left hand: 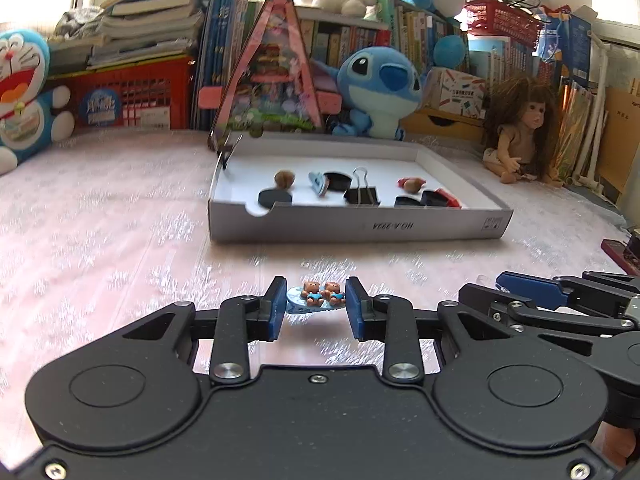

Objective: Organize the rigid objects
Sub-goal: 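Grasp the clear plastic lid with the right tool while the left tool holds the toy, then carry the blue toy and clear lid over the white tray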

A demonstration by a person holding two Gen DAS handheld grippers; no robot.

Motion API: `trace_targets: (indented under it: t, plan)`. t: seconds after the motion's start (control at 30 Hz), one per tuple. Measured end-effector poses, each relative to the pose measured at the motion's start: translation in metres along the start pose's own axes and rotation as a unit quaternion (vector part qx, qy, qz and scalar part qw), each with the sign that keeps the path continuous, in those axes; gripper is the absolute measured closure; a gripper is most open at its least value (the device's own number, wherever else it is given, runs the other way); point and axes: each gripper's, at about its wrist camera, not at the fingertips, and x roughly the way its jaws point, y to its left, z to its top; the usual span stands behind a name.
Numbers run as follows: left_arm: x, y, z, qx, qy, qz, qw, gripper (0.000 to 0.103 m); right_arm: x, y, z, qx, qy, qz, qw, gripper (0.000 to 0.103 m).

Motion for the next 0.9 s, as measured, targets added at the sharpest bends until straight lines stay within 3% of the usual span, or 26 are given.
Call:
trace_targets:
  t: [0.43, 0.9]
  plan:
    - [0.004, -0.003, 0.048, -0.001, -0.019, -0.004, 0.9998, 0.073, 0.006, -0.026, 0.027, 0.0, -0.019, -0.024, 1.0, 0.064]
    - [0.046, 0.016, 0.1, -0.019, -0.041, 0.002, 0.999, 0.073, 0.035, -0.062, 0.063, 0.004, -0.038, -0.046, 0.998, 0.064]
